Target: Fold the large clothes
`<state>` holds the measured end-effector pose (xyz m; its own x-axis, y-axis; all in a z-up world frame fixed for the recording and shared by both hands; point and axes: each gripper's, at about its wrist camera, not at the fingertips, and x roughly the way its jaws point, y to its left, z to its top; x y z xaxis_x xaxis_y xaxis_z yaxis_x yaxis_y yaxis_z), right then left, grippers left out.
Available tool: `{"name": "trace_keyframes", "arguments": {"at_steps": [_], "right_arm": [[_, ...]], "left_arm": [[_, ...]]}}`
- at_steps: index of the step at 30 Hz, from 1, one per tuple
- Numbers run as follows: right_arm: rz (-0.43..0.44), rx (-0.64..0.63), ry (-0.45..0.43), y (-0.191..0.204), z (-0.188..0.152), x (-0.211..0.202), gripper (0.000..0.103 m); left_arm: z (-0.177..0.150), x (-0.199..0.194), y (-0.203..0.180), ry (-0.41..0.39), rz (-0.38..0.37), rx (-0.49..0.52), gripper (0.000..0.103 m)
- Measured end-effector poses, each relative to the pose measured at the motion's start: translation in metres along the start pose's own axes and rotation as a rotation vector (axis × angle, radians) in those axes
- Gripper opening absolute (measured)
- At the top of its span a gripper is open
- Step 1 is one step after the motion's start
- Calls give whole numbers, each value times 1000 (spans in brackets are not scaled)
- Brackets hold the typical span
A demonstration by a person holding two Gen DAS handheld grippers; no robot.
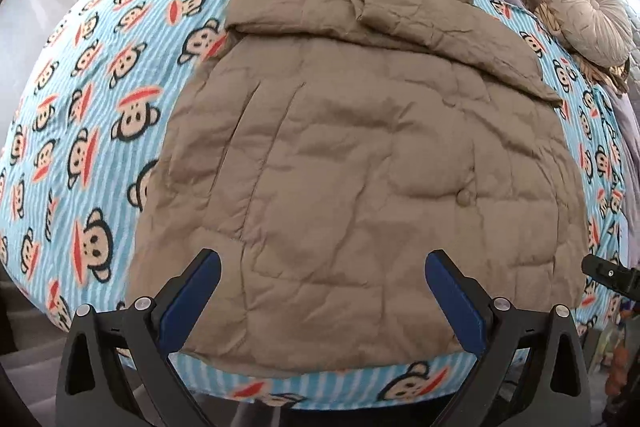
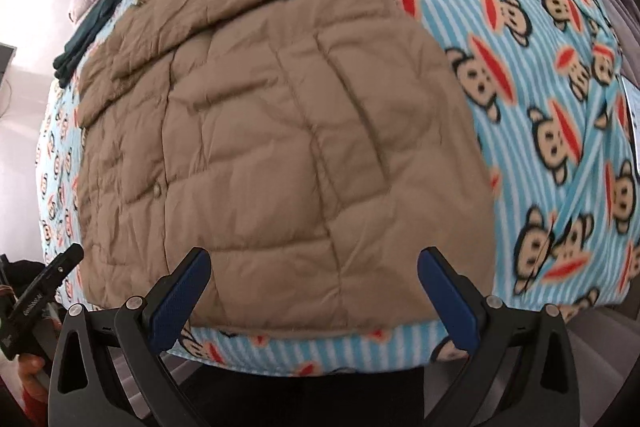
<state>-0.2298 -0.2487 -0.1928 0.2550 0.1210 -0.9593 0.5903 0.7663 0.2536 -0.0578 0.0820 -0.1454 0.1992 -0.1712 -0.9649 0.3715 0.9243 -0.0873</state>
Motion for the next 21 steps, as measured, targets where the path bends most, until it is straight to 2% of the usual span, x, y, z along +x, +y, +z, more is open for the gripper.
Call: {"name": "trace_keyframes", "arguments": {"at_steps": [6,13,21], "right_arm": [[0,20,-12,21,-22,1,103],[-6,15,-30,34,-31,0,103],[34,101,-41,13,-43,-2,103]], "left_arm": [[-9,-4,19,-2,-14,14,102],[-18,-6,36,-1,-36,9,102],[-41,4,87,68,-196,-88,102]]}}
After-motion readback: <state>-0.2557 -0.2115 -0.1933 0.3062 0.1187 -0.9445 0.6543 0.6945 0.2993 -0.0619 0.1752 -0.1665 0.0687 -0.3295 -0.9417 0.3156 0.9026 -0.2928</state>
